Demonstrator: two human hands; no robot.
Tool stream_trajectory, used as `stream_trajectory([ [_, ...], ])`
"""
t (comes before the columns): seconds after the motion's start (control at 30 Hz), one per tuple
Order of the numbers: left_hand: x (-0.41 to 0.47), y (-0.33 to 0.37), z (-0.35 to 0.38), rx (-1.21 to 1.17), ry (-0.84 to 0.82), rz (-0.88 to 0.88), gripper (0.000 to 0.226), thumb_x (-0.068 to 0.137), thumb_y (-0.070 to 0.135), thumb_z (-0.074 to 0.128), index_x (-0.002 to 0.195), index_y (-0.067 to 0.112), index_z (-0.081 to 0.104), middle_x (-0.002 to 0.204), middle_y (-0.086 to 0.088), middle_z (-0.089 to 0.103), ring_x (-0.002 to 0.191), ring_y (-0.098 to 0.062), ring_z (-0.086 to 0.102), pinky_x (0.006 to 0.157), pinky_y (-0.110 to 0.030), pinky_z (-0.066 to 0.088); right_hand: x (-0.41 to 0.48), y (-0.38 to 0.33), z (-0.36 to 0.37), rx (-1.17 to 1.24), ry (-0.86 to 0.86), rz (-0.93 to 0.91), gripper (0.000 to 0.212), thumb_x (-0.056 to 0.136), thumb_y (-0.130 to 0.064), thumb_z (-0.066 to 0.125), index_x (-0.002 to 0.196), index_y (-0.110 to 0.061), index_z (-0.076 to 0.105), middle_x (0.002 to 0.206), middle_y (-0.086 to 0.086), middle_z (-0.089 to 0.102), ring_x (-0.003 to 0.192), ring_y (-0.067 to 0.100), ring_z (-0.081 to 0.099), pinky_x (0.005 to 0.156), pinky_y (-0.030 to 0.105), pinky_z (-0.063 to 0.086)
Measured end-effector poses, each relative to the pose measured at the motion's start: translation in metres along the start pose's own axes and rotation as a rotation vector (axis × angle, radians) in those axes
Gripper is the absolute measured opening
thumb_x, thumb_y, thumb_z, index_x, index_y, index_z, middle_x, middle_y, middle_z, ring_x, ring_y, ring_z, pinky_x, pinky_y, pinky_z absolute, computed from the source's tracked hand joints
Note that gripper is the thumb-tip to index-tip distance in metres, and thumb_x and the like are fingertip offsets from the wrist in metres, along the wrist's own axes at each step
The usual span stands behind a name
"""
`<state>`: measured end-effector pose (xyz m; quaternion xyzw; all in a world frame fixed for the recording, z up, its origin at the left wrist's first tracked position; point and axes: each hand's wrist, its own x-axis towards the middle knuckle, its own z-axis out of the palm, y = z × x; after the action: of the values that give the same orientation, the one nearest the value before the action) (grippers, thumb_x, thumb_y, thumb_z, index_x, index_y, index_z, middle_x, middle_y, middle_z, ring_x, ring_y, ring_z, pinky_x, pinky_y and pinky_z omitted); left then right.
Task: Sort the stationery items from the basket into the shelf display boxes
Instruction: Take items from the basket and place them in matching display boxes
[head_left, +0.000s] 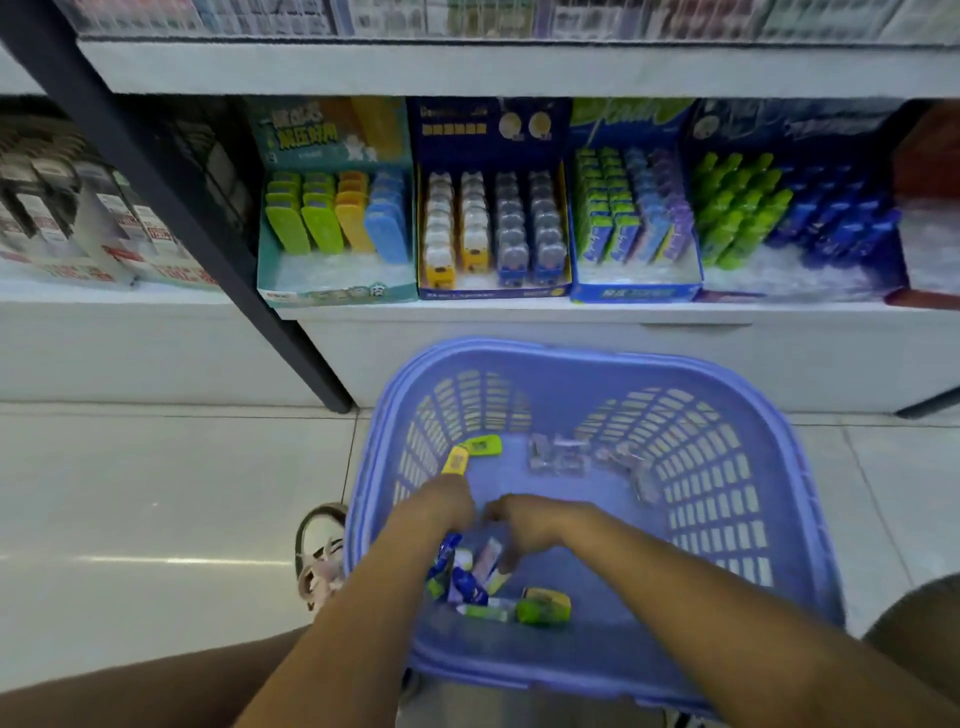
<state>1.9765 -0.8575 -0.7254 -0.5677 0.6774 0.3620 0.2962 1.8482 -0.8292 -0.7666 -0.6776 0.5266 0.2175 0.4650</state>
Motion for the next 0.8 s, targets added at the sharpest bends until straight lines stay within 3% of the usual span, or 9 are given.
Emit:
stream_trajectory([
  [0.1,0.021,-0.003,0.028,0.15,-0.117,-0.045,0.034,0.095,0.009,0.049,0.127,-0.003,0.055,0.132,-0.022,0.054,0.121,-0.031,0.053,0.096,-0.035,0.042,0.018,0.001,0.026,0.047,0.005,-0.059,0.064,0.069,-0.033,0.082,0.123,-0.012,0.054,0.126,0.01,0.055,0.115,0.027,0.054,0.092,0.032,0.044],
  [0.2,0.037,-0.001,0.043,0.169,-0.084,-0.088,0.032,0.098,0.008,0.043,0.125,-0.003,0.056,0.132,-0.021,0.054,0.122,-0.031,0.053,0.097,-0.036,0.042,0.028,0.0,0.034,0.057,0.039,-0.109,0.054,0.066,-0.044,0.082,0.104,-0.01,0.065,0.112,0.012,0.064,0.106,0.028,0.059,0.094,0.037,0.046],
  [0.33,0.051,-0.003,0.057,0.242,0.014,-0.114,0.031,0.096,0.012,0.044,0.121,0.002,0.06,0.127,-0.014,0.06,0.118,-0.028,0.056,0.091,-0.032,0.045,0.034,0.001,0.051,0.085,0.035,-0.123,0.062,0.074,-0.049,0.073,0.121,-0.012,0.057,0.123,0.013,0.061,0.113,0.029,0.056,0.097,0.035,0.042],
  [0.47,0.058,-0.007,0.068,0.223,0.048,-0.174,0.025,0.097,0.015,0.048,0.115,0.002,0.061,0.123,-0.014,0.061,0.115,-0.028,0.058,0.092,-0.035,0.046,0.034,0.008,0.071,0.089,-0.033,-0.045,0.051,0.087,-0.052,0.057,0.115,-0.009,0.064,0.119,0.018,0.062,0.107,0.033,0.058,0.09,0.035,0.043],
  [0.6,0.061,-0.006,0.072,0.152,0.088,-0.147,0.028,0.1,0.007,0.038,0.119,-0.001,0.056,0.128,-0.017,0.057,0.12,-0.03,0.053,0.097,-0.035,0.041,0.032,0.006,0.072,0.12,-0.017,-0.069,0.041,0.09,-0.04,0.055,0.122,-0.016,0.061,0.128,0.012,0.058,0.118,0.03,0.053,0.1,0.033,0.04],
  [0.67,0.064,-0.008,0.073,0.085,0.083,-0.164,0.028,0.1,0.006,0.038,0.12,-0.001,0.055,0.129,-0.018,0.056,0.121,-0.031,0.052,0.097,-0.035,0.04,0.033,0.001,0.071,0.085,0.008,-0.064,0.04,0.091,-0.033,0.055,0.123,-0.01,0.059,0.128,0.017,0.057,0.118,0.034,0.05,0.097,0.034,0.037],
  [0.8,0.068,-0.011,0.072,0.06,0.044,-0.154,0.028,0.1,0.007,0.039,0.121,-0.002,0.055,0.129,-0.019,0.056,0.121,-0.031,0.053,0.097,-0.036,0.04,0.037,-0.009,0.07,0.052,-0.063,0.045,0.039,0.087,-0.034,0.056,0.115,-0.007,0.062,0.116,0.02,0.062,0.109,0.035,0.057,0.091,0.037,0.045],
])
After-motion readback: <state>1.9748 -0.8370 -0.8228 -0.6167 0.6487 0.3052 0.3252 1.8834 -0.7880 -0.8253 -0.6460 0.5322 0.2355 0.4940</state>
